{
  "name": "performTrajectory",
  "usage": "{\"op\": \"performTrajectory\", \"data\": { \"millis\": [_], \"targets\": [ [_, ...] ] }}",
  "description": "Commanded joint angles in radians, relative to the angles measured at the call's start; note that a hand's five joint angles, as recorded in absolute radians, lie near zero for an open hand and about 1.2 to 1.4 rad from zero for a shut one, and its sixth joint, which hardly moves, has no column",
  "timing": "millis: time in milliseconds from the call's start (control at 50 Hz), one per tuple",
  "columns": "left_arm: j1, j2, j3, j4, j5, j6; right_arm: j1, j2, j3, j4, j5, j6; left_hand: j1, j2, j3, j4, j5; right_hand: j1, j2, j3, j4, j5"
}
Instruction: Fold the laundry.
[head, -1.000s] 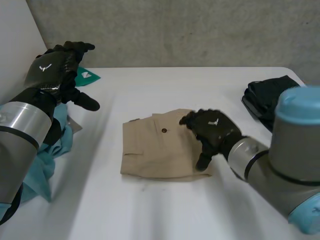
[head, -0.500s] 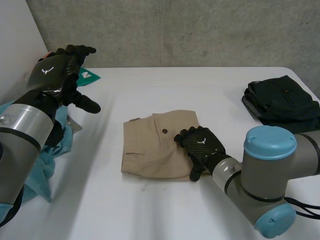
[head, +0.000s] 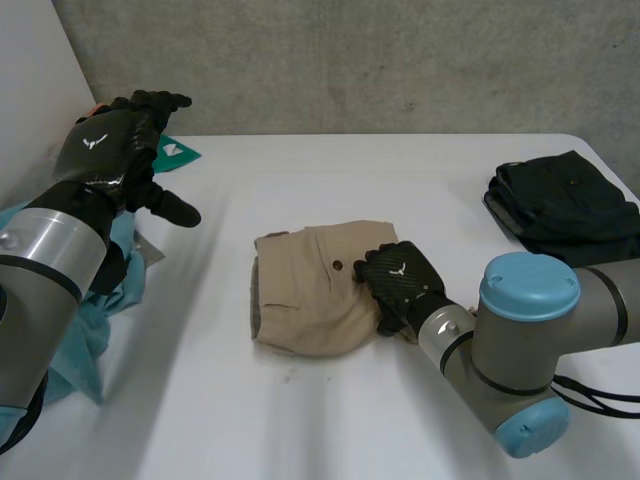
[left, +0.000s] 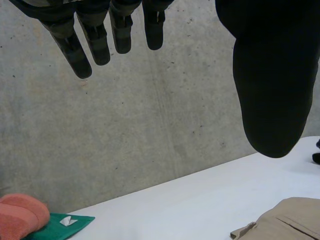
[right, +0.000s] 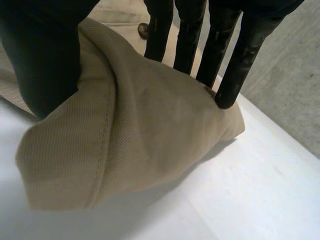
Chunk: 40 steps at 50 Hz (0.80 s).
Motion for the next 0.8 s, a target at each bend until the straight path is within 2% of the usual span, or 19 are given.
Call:
{"op": "performTrajectory", "data": {
  "millis": [20,120,300,520,680,800],
  "targets": [
    [0.0,0.0,0.0,0.0,0.0,0.0,0.0,0.002,-0.026,-0.004,-0.002,-0.067,-0.025,-0.027,-0.032,-0.026,-0.043,0.413,0.282,0.28,0.269,0.337],
    [0.0,0.0,0.0,0.0,0.0,0.0,0.0,0.024,-0.047,-0.003,-0.005,-0.125,-0.025,-0.027,-0.032,-0.026,-0.043,0.469,0.337,0.335,0.325,0.393],
    [0.0,-0.005,0.0,0.0,0.0,0.0,-0.008,0.058,-0.102,-0.003,-0.017,-0.219,-0.025,-0.027,-0.032,-0.026,-0.043,0.733,0.602,0.6,0.589,0.657],
    [0.001,-0.014,0.0,0.0,0.0,0.0,-0.016,0.062,-0.161,-0.027,-0.018,-0.314,-0.025,-0.027,-0.032,-0.026,-0.043,0.81,0.678,0.676,0.666,0.734],
    [0.001,-0.031,0.001,0.0,0.0,0.0,-0.088,0.064,-0.273,-0.049,-0.043,-0.377,-0.025,-0.027,-0.032,-0.026,-0.043,0.826,0.695,0.693,0.682,0.75],
    [0.003,-0.036,0.001,0.0,0.0,0.0,-0.213,0.056,-0.417,-0.038,-0.118,-0.371,-0.025,-0.027,-0.032,-0.026,-0.043,0.826,0.695,0.693,0.682,0.75]
  ]
}}
